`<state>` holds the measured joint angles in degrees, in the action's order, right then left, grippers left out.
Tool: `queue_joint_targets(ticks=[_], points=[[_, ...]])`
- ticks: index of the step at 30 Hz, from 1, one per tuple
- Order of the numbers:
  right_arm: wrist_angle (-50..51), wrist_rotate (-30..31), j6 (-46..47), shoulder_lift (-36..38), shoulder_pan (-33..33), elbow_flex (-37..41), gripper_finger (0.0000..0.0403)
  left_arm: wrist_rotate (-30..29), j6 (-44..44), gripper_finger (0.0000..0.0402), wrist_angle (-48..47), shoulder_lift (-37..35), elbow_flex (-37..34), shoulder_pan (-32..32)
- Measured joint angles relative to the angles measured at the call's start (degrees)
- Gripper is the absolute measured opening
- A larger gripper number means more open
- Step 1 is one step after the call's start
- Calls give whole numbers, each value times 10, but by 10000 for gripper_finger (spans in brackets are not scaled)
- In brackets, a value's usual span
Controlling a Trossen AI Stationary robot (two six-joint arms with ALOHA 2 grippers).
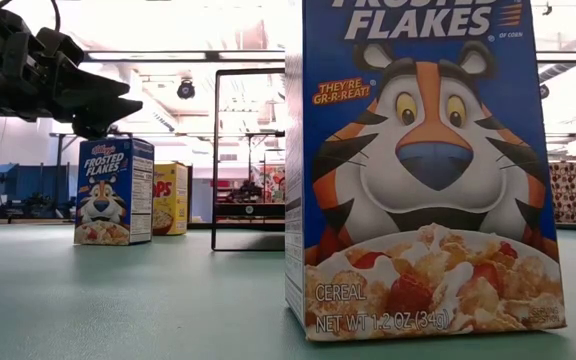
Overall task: Stack cereal on shelf
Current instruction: Put the bottom blue cereal box on the shelf
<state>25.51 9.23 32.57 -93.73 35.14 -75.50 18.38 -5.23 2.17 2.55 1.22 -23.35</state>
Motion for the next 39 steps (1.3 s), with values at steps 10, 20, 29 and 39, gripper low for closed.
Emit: queue_joint_targets(ticks=[10, 20, 29, 39], points=[[-40, 0, -115, -20, 6, 2, 353, 0, 0, 204, 0, 0, 0, 0], [-75, 13, -152, -49, 6, -2, 353, 0, 0, 204, 1, 0, 0, 0], [-101, 28, -161, -78, 6, -2, 353, 0, 0, 204, 2, 0, 0, 0], [-100, 28, -163, -88, 5, -2, 306, 0, 0, 204, 3, 0, 0, 0]])
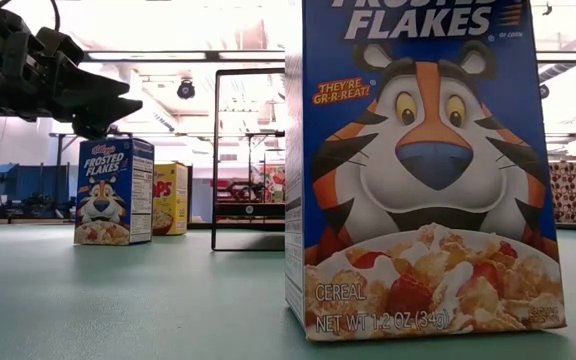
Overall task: Stack cereal on shelf
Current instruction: Put the bottom blue cereal box on the shelf
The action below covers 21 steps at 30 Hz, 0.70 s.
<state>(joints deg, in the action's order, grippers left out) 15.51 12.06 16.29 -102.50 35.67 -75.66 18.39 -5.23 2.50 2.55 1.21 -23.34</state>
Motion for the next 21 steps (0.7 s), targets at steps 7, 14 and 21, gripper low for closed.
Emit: queue_joint_targets(ticks=[7, 14, 21], points=[[0, 0, 1, 0, -5, 0, 212, 0, 0, 204, 0, 0, 0, 0], [4, 1, 13, 0, -6, 0, 150, 0, 0, 204, 0, 0, 0, 0], [76, 15, 113, 24, -6, 0, 154, 0, 0, 204, 0, 0, 0, 0]])
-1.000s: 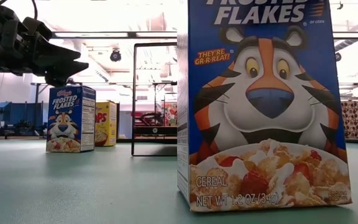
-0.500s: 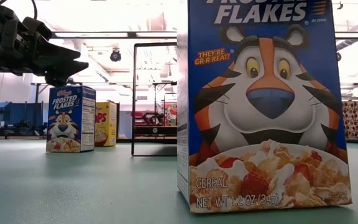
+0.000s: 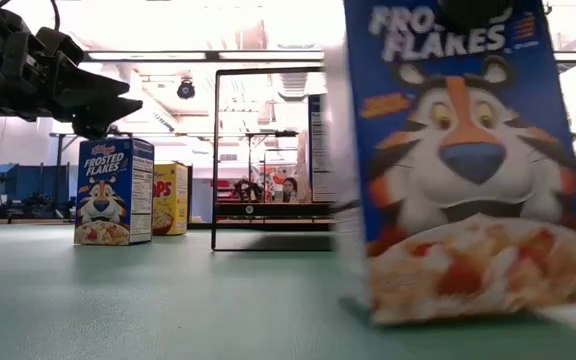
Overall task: Stack cereal on shelf
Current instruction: Put the bottom blue cereal box on the shelf
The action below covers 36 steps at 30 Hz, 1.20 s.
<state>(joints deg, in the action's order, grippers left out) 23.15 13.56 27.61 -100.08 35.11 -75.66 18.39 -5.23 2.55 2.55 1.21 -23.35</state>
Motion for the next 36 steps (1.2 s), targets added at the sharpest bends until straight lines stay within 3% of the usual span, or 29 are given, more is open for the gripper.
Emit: queue_joint_targets(ticks=[4, 20, 36], points=[[71, 44, 85, 24, 0, 0, 152, 0, 0, 204, 0, 0, 0, 0], [396, 89, 464, 99, 1, 0, 152, 0, 0, 204, 0, 0, 0, 0], [556, 111, 696, 182, 1, 56, 152, 0, 0, 204, 0, 0, 0, 0]])
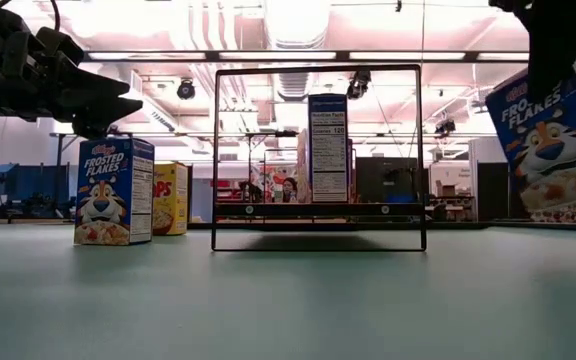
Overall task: Stack cereal on shelf
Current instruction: Put the bottom blue cereal box on the shelf
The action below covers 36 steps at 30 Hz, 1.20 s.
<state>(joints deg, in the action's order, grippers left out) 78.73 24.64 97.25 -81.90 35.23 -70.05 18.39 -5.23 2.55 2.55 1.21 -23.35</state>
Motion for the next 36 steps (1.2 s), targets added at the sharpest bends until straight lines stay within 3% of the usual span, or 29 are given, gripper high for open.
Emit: queue_joint_targets(ticks=[6, 10, 20, 36], points=[[2, 81, 145, 62, -3, 80, 154, 0, 0, 204, 0, 0, 0, 0], [-16, 100, 234, 92, -12, 131, 155, 0, 0, 204, 0, 0, 0, 0], [-47, 99, 238, 84, -62, 157, 154, 0, 0, 204, 0, 0, 0, 0], [-67, 99, 232, -24, -148, 108, 160, 0, 0, 204, 0, 0, 0, 0]])
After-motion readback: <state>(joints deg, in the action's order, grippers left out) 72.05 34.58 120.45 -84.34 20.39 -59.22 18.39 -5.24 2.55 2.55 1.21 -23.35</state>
